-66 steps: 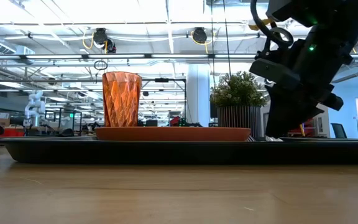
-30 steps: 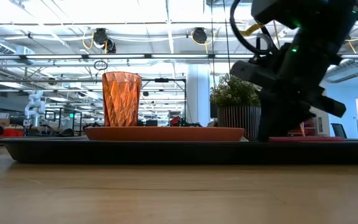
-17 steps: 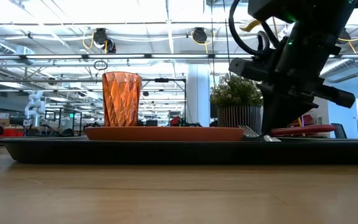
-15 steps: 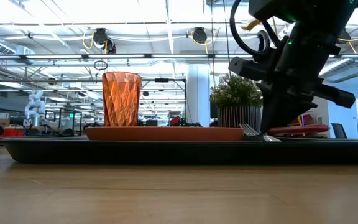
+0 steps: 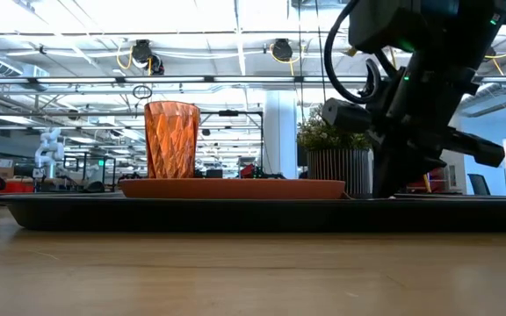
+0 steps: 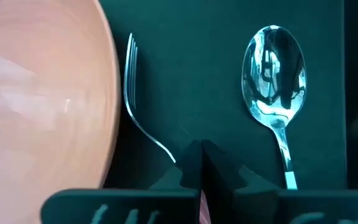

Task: Pick and place plate/cup/fork/spoon on tray
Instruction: Adjust the pink fork on the black serving tray

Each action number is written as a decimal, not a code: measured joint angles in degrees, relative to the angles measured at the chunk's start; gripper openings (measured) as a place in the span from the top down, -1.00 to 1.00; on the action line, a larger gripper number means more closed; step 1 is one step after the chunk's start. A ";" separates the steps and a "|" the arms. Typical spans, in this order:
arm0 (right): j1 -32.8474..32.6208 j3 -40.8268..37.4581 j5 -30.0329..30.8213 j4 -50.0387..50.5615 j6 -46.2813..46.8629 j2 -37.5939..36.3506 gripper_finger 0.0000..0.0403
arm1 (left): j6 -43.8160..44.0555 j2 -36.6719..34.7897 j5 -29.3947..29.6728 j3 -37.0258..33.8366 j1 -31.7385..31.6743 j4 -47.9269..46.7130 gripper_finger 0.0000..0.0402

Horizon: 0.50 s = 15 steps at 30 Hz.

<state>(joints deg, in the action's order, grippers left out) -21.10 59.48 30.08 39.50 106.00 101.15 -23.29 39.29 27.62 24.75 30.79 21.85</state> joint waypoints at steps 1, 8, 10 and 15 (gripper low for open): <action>0.00 0.00 -0.08 0.01 -0.01 -0.11 1.00 | 0.64 0.02 0.00 0.00 0.00 -0.75 0.79; -0.36 0.00 -1.84 -0.22 -0.55 -0.63 0.98 | 6.55 0.00 -0.05 0.00 0.29 -6.64 0.79; -0.85 0.00 -2.91 -0.04 -0.67 -1.17 0.98 | 8.06 0.02 -0.07 0.00 0.95 -8.35 0.79; -2.44 0.00 -6.47 0.21 -0.61 -2.95 0.98 | 9.93 0.00 -0.09 0.00 3.99 -10.20 0.79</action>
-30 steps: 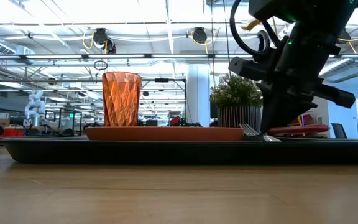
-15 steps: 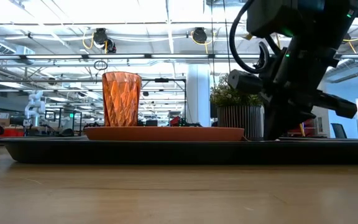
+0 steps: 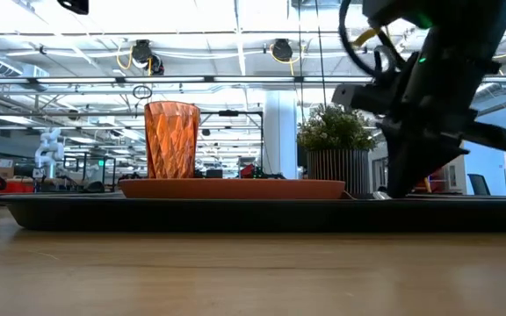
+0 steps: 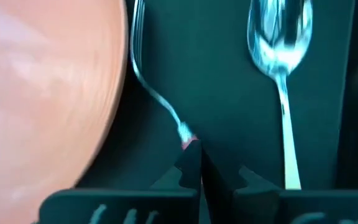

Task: Pick and place plate/cup/fork/spoon on tray
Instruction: Adjust the pink fork on the black serving tray

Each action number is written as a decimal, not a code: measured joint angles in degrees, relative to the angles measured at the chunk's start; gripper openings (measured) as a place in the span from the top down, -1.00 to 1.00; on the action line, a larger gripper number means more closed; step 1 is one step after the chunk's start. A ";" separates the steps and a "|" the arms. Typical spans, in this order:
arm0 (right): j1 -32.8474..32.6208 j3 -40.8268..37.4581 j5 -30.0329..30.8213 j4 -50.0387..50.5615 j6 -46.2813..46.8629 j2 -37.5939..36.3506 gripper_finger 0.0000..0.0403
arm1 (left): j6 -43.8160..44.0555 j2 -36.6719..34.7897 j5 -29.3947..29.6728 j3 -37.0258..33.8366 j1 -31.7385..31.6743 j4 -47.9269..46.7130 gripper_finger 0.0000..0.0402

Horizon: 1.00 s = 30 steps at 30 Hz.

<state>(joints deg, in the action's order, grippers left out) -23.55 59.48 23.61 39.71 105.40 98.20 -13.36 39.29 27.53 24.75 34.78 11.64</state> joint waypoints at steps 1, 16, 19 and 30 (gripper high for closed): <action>-0.50 0.00 -0.63 0.01 0.22 -0.26 0.98 | 0.02 0.00 0.00 0.00 0.71 0.04 0.79; -4.00 0.00 1.69 -3.79 3.41 -0.38 0.98 | -1.18 -4.15 0.06 0.00 7.07 1.04 0.79; -3.94 0.00 1.90 -3.89 2.10 -0.38 0.98 | -1.18 -4.32 0.07 0.00 7.45 0.82 0.79; -4.32 5.81 12.21 3.45 -16.31 -0.34 0.99 | -1.96 -4.49 0.09 0.00 7.71 -3.53 0.79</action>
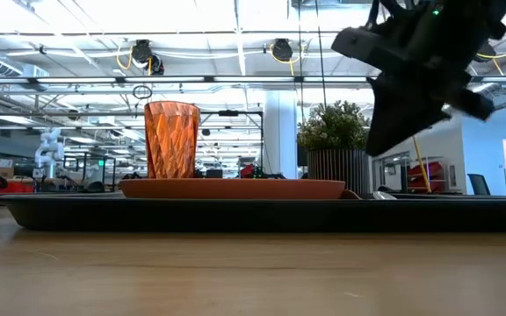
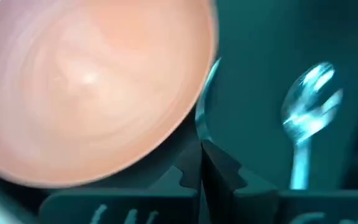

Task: Pick and place plate/cup/fork/spoon on tray
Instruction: Adjust the pink fork on the black serving tray

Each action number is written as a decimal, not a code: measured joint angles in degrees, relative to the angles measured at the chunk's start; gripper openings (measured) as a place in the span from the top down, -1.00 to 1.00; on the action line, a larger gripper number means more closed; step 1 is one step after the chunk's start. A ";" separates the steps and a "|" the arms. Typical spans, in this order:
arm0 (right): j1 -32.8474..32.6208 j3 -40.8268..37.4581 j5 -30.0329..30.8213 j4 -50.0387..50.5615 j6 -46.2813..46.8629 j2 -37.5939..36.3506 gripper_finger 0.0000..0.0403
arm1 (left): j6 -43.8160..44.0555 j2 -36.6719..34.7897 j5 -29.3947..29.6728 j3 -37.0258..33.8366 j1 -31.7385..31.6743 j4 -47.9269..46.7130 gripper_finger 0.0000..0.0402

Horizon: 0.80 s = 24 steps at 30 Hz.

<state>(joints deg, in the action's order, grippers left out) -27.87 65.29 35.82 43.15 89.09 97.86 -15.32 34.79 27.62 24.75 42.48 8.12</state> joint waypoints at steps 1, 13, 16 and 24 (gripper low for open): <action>0.05 0.78 0.81 2.40 -0.26 0.00 1.00 | -0.01 0.01 0.26 0.00 -0.01 -0.87 0.79; 0.59 9.60 -1.18 22.97 -6.10 3.66 1.00 | -4.78 0.01 15.22 0.00 -1.65 -2.27 0.79; 1.37 15.84 -5.34 29.80 -7.93 7.35 1.00 | -8.14 -0.01 21.58 0.00 -4.26 4.31 0.79; 1.07 39.87 -15.02 46.60 -14.70 25.43 1.00 | -19.63 -0.01 23.59 0.00 -12.86 22.32 0.79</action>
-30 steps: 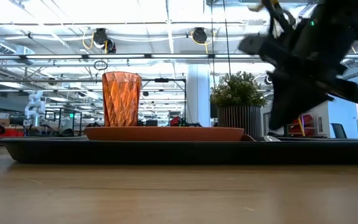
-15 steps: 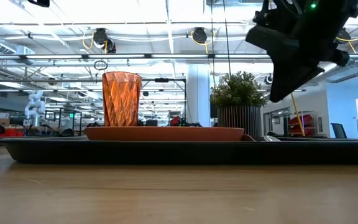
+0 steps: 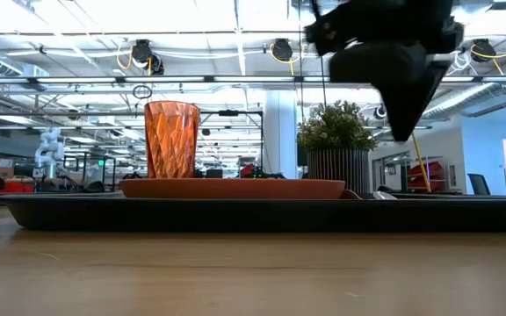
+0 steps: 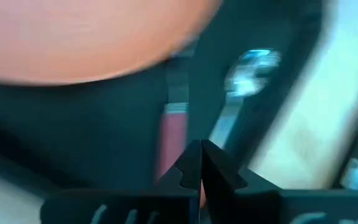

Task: Pick and place plate/cup/fork/spoon on tray
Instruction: Adjust the pink fork on the black serving tray

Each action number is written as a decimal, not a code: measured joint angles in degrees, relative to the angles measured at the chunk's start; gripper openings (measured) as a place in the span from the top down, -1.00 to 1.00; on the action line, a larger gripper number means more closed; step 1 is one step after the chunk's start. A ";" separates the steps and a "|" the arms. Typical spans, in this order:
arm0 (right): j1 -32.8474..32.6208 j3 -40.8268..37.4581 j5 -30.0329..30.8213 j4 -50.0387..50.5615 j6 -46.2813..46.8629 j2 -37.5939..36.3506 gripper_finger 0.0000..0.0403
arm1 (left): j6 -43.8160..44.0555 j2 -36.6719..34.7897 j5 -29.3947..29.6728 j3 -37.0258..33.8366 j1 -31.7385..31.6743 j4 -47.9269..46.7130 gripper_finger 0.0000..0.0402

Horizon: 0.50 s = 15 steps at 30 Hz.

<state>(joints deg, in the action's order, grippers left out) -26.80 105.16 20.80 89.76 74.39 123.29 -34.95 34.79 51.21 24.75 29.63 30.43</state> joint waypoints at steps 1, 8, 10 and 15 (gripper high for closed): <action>-0.18 1.18 -0.19 -0.68 -1.15 1.11 1.00 | -1.49 0.00 -0.08 0.00 -0.74 2.00 0.79; -0.40 0.41 -1.65 0.34 3.86 0.82 1.00 | -10.93 -0.04 -1.28 0.00 -3.29 9.99 0.79; -0.40 -1.03 -1.61 0.22 6.22 -0.99 1.00 | -12.38 -0.04 -2.41 0.00 -4.18 10.29 0.79; -0.44 -7.08 -1.52 -8.01 11.57 -5.12 1.00 | -12.62 -0.04 -3.12 0.00 -7.46 10.19 0.79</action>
<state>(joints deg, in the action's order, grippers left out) -27.24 98.08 19.27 81.74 85.97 118.17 -47.57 34.74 48.09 24.75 22.17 40.62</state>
